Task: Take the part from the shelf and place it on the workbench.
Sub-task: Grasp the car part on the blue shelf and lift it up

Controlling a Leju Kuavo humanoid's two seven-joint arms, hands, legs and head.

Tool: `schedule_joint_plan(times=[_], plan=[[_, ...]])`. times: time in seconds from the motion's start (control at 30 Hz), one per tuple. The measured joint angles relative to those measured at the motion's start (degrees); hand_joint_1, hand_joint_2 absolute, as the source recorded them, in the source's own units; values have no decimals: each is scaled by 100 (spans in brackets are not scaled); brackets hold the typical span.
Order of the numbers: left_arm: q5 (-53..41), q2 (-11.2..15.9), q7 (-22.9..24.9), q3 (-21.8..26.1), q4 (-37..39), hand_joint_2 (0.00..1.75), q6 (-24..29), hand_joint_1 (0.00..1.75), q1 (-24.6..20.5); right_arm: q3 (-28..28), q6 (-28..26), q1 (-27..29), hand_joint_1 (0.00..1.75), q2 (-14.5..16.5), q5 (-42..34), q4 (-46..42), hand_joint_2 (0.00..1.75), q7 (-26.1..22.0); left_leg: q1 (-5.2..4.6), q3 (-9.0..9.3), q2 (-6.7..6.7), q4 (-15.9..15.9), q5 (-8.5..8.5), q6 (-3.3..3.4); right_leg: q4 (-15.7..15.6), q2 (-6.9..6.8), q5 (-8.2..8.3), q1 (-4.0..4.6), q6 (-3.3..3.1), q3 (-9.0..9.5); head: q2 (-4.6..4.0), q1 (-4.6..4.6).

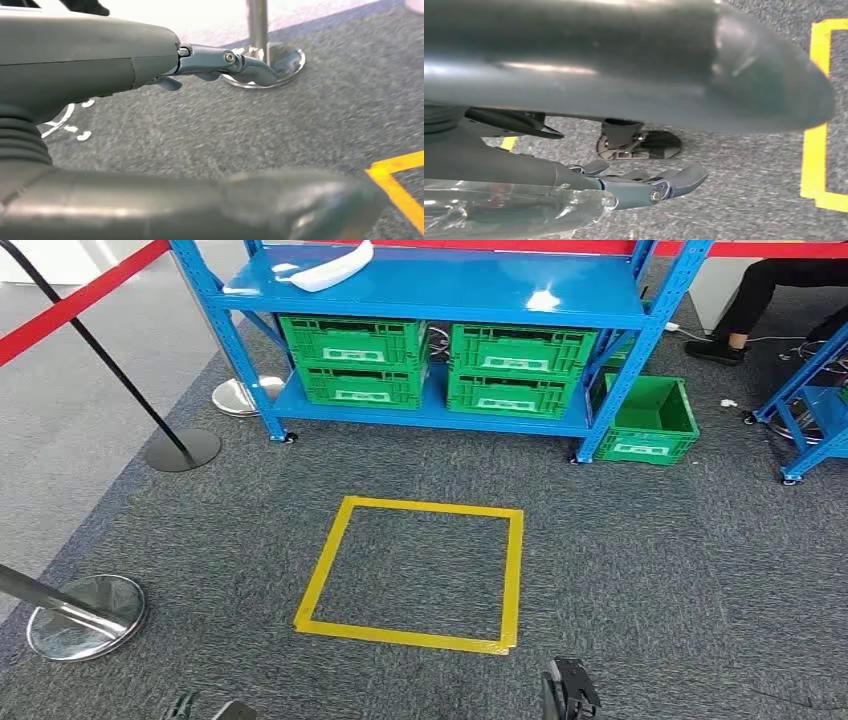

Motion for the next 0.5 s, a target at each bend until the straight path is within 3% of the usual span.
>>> schedule_joint_plan(times=[0.23,0.4,0.43,0.5], plan=[[-707,-7,-331,771,-132,0,14,0,3,62,58,-38,0,0,70,24,0,-144,-1,-1,0,4,-2,1,-4,0,3,-4,3,1,0,0],[-1330,-5,-360,1402,-366,0,30,0,16,127,69,-72,0,4,106,36,0,-83,12,46,-5,-134,15,161,-52,-2,24,-24,89,-3,1,4],[-1447,-13,-365,1513,-417,0,31,0,20,136,71,-79,0,4,116,36,0,-67,30,98,-6,-218,25,186,78,-2,-43,-11,90,-67,1,22],[-1719,-26,-379,1748,-518,0,33,0,31,150,73,-80,0,4,140,38,0,-26,42,192,-5,-302,2,209,710,0,-323,5,85,-381,1,63]])
